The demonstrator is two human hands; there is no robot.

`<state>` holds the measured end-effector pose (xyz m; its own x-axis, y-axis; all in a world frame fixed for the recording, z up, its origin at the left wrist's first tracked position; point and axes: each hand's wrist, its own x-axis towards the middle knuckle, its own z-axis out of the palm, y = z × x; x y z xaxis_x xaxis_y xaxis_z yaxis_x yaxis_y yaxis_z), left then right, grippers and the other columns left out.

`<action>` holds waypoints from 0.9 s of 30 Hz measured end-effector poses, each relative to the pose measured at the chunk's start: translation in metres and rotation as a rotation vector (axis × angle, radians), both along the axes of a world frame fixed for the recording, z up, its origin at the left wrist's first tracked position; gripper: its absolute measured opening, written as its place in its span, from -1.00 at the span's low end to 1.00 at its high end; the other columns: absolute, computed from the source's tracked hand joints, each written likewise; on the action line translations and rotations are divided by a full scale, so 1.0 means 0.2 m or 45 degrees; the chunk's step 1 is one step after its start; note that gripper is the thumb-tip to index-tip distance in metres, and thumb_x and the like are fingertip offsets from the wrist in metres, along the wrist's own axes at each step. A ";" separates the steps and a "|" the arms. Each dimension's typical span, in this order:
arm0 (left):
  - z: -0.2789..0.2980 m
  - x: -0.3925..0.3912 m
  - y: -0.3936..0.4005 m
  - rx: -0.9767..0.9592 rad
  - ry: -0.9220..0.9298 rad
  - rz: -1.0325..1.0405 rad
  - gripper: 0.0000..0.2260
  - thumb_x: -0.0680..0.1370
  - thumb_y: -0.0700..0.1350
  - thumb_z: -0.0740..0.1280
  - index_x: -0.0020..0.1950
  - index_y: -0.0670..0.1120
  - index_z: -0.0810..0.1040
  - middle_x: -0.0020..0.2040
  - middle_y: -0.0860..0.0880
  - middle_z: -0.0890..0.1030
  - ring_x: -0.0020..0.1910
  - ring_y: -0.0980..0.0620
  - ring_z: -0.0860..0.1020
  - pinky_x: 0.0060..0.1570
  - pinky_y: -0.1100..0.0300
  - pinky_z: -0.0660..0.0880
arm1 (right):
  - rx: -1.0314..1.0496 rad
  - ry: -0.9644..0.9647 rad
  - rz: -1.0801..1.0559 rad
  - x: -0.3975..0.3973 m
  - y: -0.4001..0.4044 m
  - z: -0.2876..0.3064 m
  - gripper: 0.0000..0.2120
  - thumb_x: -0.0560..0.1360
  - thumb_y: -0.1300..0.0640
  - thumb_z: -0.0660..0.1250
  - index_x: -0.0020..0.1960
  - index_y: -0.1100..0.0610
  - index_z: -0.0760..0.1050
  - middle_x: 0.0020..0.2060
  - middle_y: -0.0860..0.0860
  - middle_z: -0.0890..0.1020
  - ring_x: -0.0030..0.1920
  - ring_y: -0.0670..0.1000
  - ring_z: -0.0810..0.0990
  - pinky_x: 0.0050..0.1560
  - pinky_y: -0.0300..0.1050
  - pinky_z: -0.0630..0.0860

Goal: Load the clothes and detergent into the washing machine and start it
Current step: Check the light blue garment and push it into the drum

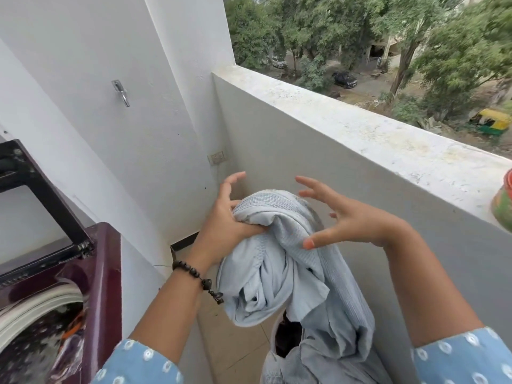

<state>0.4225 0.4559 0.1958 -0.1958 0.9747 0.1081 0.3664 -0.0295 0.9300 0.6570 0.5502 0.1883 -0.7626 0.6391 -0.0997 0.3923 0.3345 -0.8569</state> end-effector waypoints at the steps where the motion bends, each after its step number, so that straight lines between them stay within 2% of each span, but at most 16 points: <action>1: 0.01 -0.02 0.00 0.044 -0.113 -0.017 -0.09 0.22 -0.14 0.63 0.47 0.13 0.26 -0.05 -0.12 0.70 -0.04 -0.07 0.68 0.06 0.00 0.60 | -0.080 0.014 0.000 0.03 0.01 -0.05 0.08 0.22 -0.15 0.63 0.50 -0.39 -0.01 0.46 -0.27 0.27 0.47 -0.22 0.21 0.42 -0.15 0.19; 3: 0.06 -0.05 0.00 0.145 -0.326 -0.053 -0.10 0.25 -0.24 0.59 0.50 0.04 0.24 -0.03 -0.07 0.72 -0.04 -0.05 0.68 0.01 0.04 0.63 | -0.190 0.079 0.042 0.06 0.00 -0.13 0.15 0.16 -0.21 0.62 0.52 -0.35 -0.04 0.49 -0.31 0.20 0.49 -0.24 0.19 0.51 -0.09 0.16; 5: 0.11 -0.05 0.01 0.271 -0.472 -0.057 -0.16 0.31 -0.38 0.50 0.51 -0.03 0.24 -0.05 0.03 0.72 -0.06 0.03 0.67 -0.06 0.12 0.63 | -0.254 0.170 0.125 0.05 -0.02 -0.18 0.15 0.14 -0.26 0.61 0.52 -0.31 -0.04 0.45 -0.42 0.22 0.45 -0.31 0.23 0.45 -0.23 0.25; 7: 0.17 -0.04 0.02 0.410 -0.595 -0.012 -0.26 0.34 -0.40 0.40 0.47 -0.04 0.29 -0.07 0.10 0.71 -0.06 0.10 0.67 -0.11 0.19 0.61 | -0.321 0.263 0.154 0.02 -0.05 -0.19 0.10 0.16 -0.28 0.59 0.49 -0.29 -0.02 0.42 -0.43 0.25 0.43 -0.31 0.27 0.38 -0.30 0.33; 9: 0.21 -0.03 0.03 0.498 -0.740 0.074 -0.30 0.33 -0.37 0.40 0.43 -0.04 0.33 -0.05 0.10 0.71 -0.03 0.09 0.67 -0.10 0.20 0.59 | -0.415 0.377 0.151 -0.02 -0.07 -0.20 0.16 0.15 -0.26 0.61 0.54 -0.17 -0.02 0.49 -0.24 0.25 0.46 -0.18 0.31 0.41 -0.17 0.36; 11: 0.22 -0.03 0.04 0.553 -0.886 0.178 -0.28 0.29 -0.29 0.48 0.44 -0.08 0.37 0.05 0.02 0.69 0.04 0.04 0.66 -0.04 0.16 0.58 | -0.544 0.515 0.182 -0.03 -0.08 -0.20 0.22 0.15 -0.21 0.64 0.58 -0.03 -0.03 0.52 -0.02 0.27 0.47 0.01 0.35 0.35 -0.04 0.42; 13: 0.21 -0.03 0.04 0.577 -0.966 0.297 -0.25 0.28 -0.19 0.49 0.47 -0.14 0.37 0.16 -0.08 0.64 0.12 -0.03 0.63 0.04 0.11 0.56 | -0.667 0.636 0.206 -0.05 -0.08 -0.19 0.20 0.18 -0.15 0.65 0.59 0.00 -0.01 0.52 0.08 0.27 0.46 0.14 0.36 0.32 0.07 0.44; 15: 0.20 -0.02 0.04 0.587 -0.980 0.416 -0.28 0.32 -0.18 0.48 0.47 -0.18 0.36 0.28 -0.20 0.57 0.18 -0.09 0.61 0.08 0.09 0.55 | -0.732 0.740 0.213 -0.07 -0.10 -0.18 0.15 0.19 -0.10 0.65 0.58 0.00 0.03 0.50 0.11 0.31 0.44 0.18 0.38 0.31 0.10 0.45; 17: 0.18 0.00 0.04 0.621 -0.976 0.524 -0.36 0.39 -0.23 0.44 0.46 -0.22 0.37 0.34 -0.26 0.52 0.18 -0.09 0.60 0.08 0.10 0.57 | -0.717 0.767 0.150 -0.11 -0.13 -0.17 0.10 0.18 -0.03 0.67 0.53 0.03 0.11 0.41 0.01 0.45 0.38 0.11 0.47 0.22 -0.02 0.51; 19: 0.15 0.02 0.03 0.658 -0.920 0.616 -0.44 0.45 -0.28 0.40 0.44 -0.21 0.38 0.34 -0.24 0.52 0.19 -0.09 0.60 0.10 0.10 0.57 | -0.593 0.772 0.020 -0.15 -0.15 -0.17 -0.02 0.16 0.13 0.63 0.46 -0.02 0.22 0.26 -0.12 0.58 0.28 0.02 0.55 0.12 -0.16 0.54; 22: 0.08 -0.01 -0.02 0.620 -0.813 0.615 -0.49 0.49 -0.28 0.39 0.43 -0.20 0.37 0.33 -0.21 0.54 0.20 -0.05 0.59 0.16 0.06 0.56 | -0.442 0.796 -0.103 -0.15 -0.16 -0.14 -0.15 0.19 0.21 0.56 0.40 -0.08 0.31 0.19 -0.14 0.62 0.23 -0.03 0.59 0.08 -0.16 0.56; 25: 0.01 -0.13 -0.09 0.442 -0.687 0.361 -0.30 0.42 -0.14 0.50 0.49 -0.19 0.30 0.37 -0.22 0.50 0.31 -0.13 0.53 0.16 0.05 0.55 | -0.293 0.758 -0.140 -0.12 -0.15 -0.08 -0.23 0.20 0.19 0.58 0.33 -0.13 0.40 0.18 -0.10 0.63 0.21 -0.02 0.61 0.13 -0.09 0.57; 27: 0.01 -0.22 -0.17 0.231 -0.567 0.171 -0.05 0.28 0.00 0.62 0.56 0.04 0.20 0.39 -0.07 0.50 0.31 -0.05 0.54 0.13 0.10 0.58 | -0.161 0.679 -0.147 -0.09 -0.13 -0.04 -0.29 0.22 0.15 0.56 0.32 -0.12 0.43 0.17 -0.05 0.64 0.19 0.00 0.62 0.18 0.00 0.57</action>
